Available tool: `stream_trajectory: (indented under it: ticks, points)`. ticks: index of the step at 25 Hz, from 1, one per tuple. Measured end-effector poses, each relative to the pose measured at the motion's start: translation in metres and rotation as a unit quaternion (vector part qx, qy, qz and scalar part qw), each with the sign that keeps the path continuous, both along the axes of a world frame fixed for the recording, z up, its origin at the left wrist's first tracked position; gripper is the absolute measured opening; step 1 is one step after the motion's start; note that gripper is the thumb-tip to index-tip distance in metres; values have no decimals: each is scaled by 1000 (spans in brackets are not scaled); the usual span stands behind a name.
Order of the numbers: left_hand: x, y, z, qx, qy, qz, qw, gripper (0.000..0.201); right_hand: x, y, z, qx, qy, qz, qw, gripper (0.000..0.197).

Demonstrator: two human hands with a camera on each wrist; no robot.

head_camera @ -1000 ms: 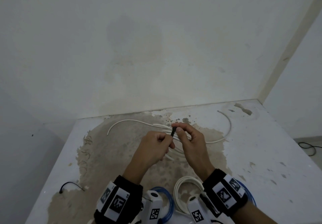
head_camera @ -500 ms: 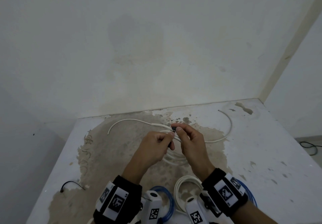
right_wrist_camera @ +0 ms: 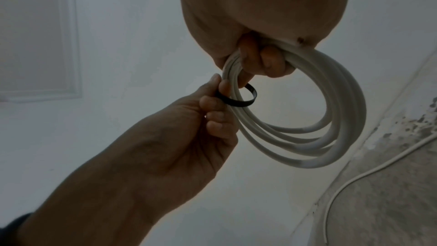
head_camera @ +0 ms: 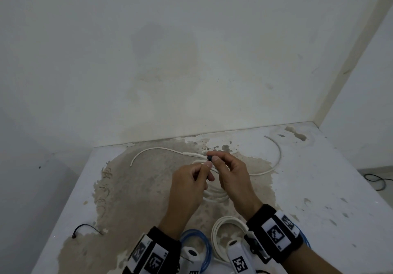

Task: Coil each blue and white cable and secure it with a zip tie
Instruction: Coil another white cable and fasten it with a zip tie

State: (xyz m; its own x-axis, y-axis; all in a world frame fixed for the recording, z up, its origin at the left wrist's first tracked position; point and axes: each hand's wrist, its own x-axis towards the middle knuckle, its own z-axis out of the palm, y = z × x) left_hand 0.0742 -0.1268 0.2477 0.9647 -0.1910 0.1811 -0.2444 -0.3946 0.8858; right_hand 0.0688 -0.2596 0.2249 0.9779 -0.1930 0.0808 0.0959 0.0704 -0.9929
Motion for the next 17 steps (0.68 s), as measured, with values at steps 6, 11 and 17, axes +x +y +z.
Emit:
stream_trajectory:
  ticks: [6,11,17]
  points:
    - [3,3,4,-8,51,-28,998,45,-1,-2,-1,-26,-19,-6,999,18]
    - [-2,0,5,-44,83,-5,996,43,-3,-7,0,-48,-27,11,998,17]
    - [6,1,10,-85,84,8,993,14,-8,-16,-3,-60,-43,-49,996,15]
